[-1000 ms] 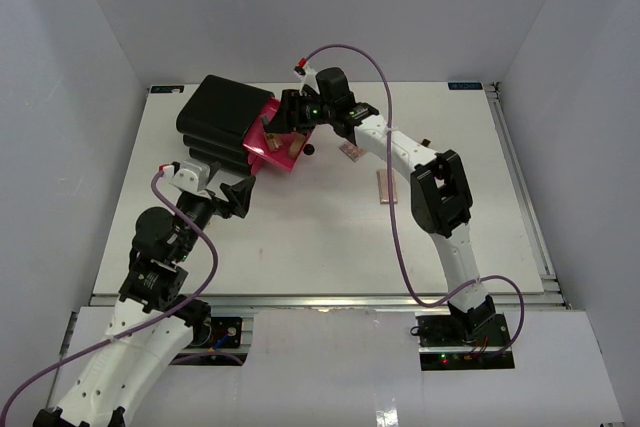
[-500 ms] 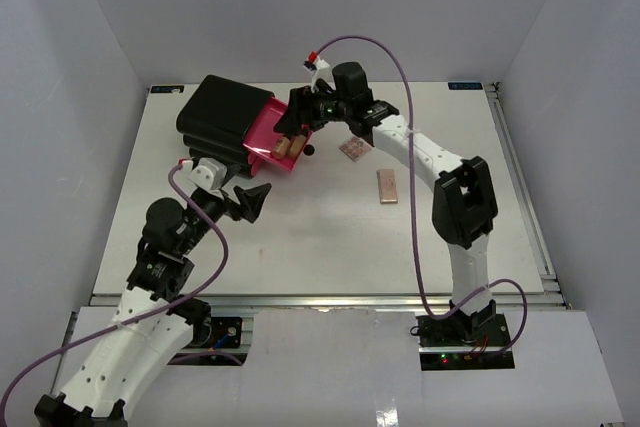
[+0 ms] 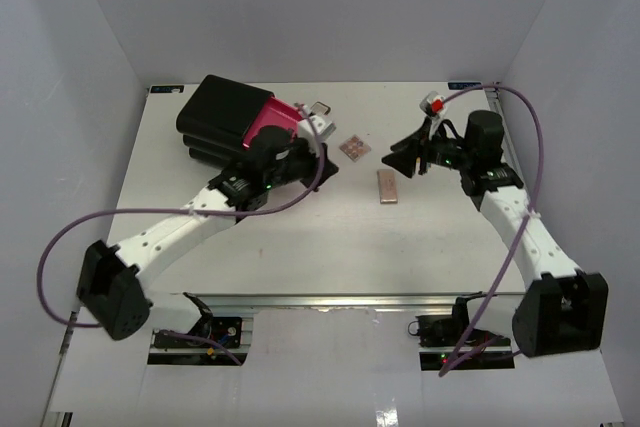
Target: Organize the makeup
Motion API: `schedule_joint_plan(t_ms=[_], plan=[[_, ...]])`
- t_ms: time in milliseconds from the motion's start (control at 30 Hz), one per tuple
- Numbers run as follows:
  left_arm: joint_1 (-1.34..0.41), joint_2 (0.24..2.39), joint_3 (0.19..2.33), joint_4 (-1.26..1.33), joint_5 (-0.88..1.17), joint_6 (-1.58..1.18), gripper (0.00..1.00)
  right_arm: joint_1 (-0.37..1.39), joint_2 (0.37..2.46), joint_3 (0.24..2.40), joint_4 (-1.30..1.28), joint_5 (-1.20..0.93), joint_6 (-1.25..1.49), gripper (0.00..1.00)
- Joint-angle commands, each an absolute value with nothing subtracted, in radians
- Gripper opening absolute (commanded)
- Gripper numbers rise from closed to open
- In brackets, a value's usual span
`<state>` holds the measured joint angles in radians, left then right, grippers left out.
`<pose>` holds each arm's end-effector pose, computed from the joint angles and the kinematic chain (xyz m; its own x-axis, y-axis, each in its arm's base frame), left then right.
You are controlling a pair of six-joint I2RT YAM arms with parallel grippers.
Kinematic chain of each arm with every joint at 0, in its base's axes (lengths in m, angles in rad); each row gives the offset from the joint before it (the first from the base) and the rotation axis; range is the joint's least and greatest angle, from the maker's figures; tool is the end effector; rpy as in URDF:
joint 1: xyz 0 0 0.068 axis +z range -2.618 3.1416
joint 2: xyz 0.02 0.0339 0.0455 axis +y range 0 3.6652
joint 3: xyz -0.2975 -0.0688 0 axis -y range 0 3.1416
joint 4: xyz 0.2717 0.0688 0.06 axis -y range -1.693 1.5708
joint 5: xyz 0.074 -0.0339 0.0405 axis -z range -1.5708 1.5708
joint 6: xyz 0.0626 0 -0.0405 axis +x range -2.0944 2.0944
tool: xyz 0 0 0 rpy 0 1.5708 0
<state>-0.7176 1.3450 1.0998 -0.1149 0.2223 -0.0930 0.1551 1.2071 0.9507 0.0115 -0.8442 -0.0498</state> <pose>0.2606 -0.2458 0.3481 -0.3383 0.1751 -0.9246 0.7687 0.6181 -0.1643 0.2935 0.0932 0.3527 -0.1985 -0.0645 -0.9780 -0.8300 0.5418 0.1327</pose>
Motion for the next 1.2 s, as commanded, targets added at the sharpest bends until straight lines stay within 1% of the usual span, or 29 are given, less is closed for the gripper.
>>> schedule_joint_plan(t_ms=[0,33,67,200,300,400,467,500,600,833,967,1067,1167], plan=[[-0.796,1.580,1.319,-0.331,-0.069,-0.006,0.09,0.092,0.980,0.776,0.116,-0.718,-0.091,0.48],[-0.808,1.651,1.346,-0.347,-0.105,0.027,0.09,0.066,0.940,0.723,0.128,-0.696,-0.091,0.48],[-0.818,1.689,1.385,-0.358,-0.164,0.061,0.12,0.045,0.923,0.701,0.143,-0.687,-0.091,0.48],[-0.850,1.848,1.487,-0.364,-0.327,0.145,0.20,-0.063,0.906,0.687,0.153,-0.733,-0.064,0.48],[-0.851,1.968,1.552,-0.358,-0.452,0.205,0.24,-0.087,0.893,0.670,0.168,-0.747,-0.054,0.48],[-0.850,2.067,1.595,-0.335,-0.582,0.256,0.31,-0.100,0.888,0.659,0.177,-0.758,-0.049,0.49],[-0.850,2.105,1.612,-0.321,-0.631,0.279,0.33,-0.105,0.888,0.656,0.183,-0.763,-0.047,0.49],[-0.850,2.124,1.620,-0.308,-0.661,0.293,0.36,-0.107,0.887,0.654,0.185,-0.764,-0.046,0.49],[-0.844,2.160,1.626,-0.262,-0.731,0.339,0.47,-0.113,0.890,0.650,0.189,-0.770,-0.042,0.49],[-0.815,2.205,1.641,-0.217,-0.830,0.390,0.67,-0.128,0.891,0.643,0.200,-0.780,-0.034,0.50],[-0.799,2.200,1.642,-0.188,-0.866,0.416,0.74,-0.132,0.893,0.641,0.203,-0.784,-0.030,0.51],[-0.785,2.198,1.646,-0.158,-0.905,0.441,0.77,-0.134,0.893,0.641,0.204,-0.785,-0.031,0.51],[-0.778,2.192,1.647,-0.146,-0.918,0.449,0.77,-0.137,0.891,0.640,0.204,-0.786,-0.029,0.51]])
